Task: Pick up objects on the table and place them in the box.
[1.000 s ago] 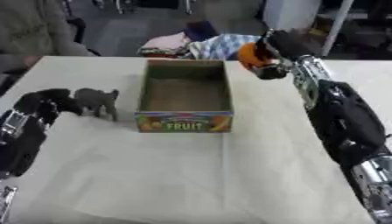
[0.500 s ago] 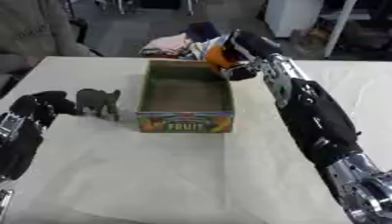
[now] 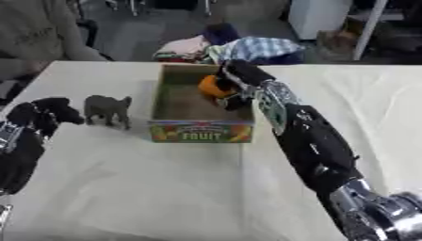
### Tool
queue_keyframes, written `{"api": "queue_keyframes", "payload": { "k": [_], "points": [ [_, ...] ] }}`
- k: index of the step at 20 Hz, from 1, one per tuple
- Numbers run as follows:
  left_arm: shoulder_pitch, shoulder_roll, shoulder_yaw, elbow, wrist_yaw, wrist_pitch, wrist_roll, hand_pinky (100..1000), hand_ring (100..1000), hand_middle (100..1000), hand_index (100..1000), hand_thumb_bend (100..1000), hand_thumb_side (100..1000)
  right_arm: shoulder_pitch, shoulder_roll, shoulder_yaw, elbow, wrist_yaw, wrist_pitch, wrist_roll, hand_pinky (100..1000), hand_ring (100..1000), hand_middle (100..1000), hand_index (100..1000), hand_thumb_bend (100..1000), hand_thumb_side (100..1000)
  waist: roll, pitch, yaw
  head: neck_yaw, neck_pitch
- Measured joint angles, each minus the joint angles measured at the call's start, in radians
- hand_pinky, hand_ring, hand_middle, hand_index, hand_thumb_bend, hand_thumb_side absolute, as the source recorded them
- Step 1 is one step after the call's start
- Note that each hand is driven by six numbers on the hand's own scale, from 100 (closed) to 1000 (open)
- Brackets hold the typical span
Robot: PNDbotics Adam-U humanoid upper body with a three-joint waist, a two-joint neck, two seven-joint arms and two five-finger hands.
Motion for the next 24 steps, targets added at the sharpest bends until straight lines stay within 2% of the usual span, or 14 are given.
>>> {"api": "queue_keyframes", "payload": {
  "k": [1, 2, 4, 7, 9, 13, 14, 16, 18, 21, 24],
  "points": [
    [0.0, 0.0, 0.0, 0.0, 0.0, 0.0, 0.0, 1000, 696, 635, 788, 248, 842, 0.001, 0.002, 0.0, 0.001, 0.004, -0.005, -0.003, 730, 773, 795, 922, 100, 668, 0.0, 0.0, 0.0, 0.0, 0.0],
    [0.0, 0.0, 0.0, 0.0, 0.0, 0.0, 0.0, 1000, 696, 635, 788, 248, 842, 0.001, 0.002, 0.001, 0.001, 0.006, -0.009, -0.005, 769, 818, 871, 976, 100, 757, 0.0, 0.0, 0.0, 0.0, 0.0],
    [0.0, 0.0, 0.0, 0.0, 0.0, 0.0, 0.0, 1000, 696, 635, 788, 248, 842, 0.001, 0.001, 0.003, 0.001, 0.008, -0.02, -0.002, 785, 842, 912, 996, 100, 793, 0.0, 0.0, -0.001, 0.001, 0.0],
    [0.0, 0.0, 0.0, 0.0, 0.0, 0.0, 0.0, 1000, 696, 635, 788, 246, 841, 0.001, -0.006, 0.006, -0.004, 0.004, -0.041, 0.006, 769, 827, 898, 984, 100, 726, -0.001, -0.001, -0.006, 0.005, 0.0],
    [0.0, 0.0, 0.0, 0.0, 0.0, 0.0, 0.0, 1000, 697, 635, 788, 240, 840, 0.001, -0.019, 0.006, -0.022, -0.014, -0.06, 0.002, 741, 800, 856, 966, 100, 667, -0.001, -0.001, -0.013, 0.007, 0.0],
    [0.004, 0.001, 0.003, 0.0, -0.001, -0.005, 0.003, 1000, 697, 635, 788, 239, 840, 0.01, -0.061, 0.006, -0.067, -0.072, -0.098, -0.025, 737, 796, 850, 964, 100, 659, -0.001, -0.001, -0.021, 0.016, 0.0],
    [0.005, 0.002, 0.003, 0.0, -0.002, -0.006, 0.004, 1000, 703, 639, 789, 217, 832, 0.01, -0.067, 0.008, -0.072, -0.089, -0.102, -0.026, 665, 724, 762, 916, 100, 546, -0.001, -0.001, -0.021, 0.017, 0.0],
    [0.006, 0.01, 0.005, -0.001, -0.006, -0.012, 0.006, 1000, 709, 642, 789, 204, 826, 0.011, -0.074, 0.009, -0.086, -0.122, -0.109, -0.026, 657, 724, 753, 907, 100, 525, -0.001, -0.004, -0.032, 0.026, 0.0],
    [0.006, 0.038, 0.013, -0.006, -0.015, -0.026, 0.016, 1000, 715, 649, 790, 184, 818, 0.026, -0.103, -0.003, -0.118, -0.156, -0.127, -0.04, 646, 722, 744, 901, 100, 538, -0.003, -0.006, -0.057, 0.041, 0.0],
    [0.001, 0.102, 0.027, -0.014, -0.022, -0.055, 0.042, 1000, 720, 657, 791, 154, 807, 0.078, -0.174, -0.013, -0.184, -0.205, -0.166, -0.078, 635, 712, 731, 891, 100, 594, -0.004, -0.006, -0.07, 0.057, 0.0],
    [-0.017, 0.173, 0.04, -0.019, -0.029, -0.086, 0.071, 1000, 724, 665, 792, 123, 798, 0.148, -0.24, -0.013, -0.26, -0.253, -0.211, -0.124, 627, 696, 709, 875, 100, 596, -0.004, -0.006, -0.082, 0.067, 0.0]
  ]
}}
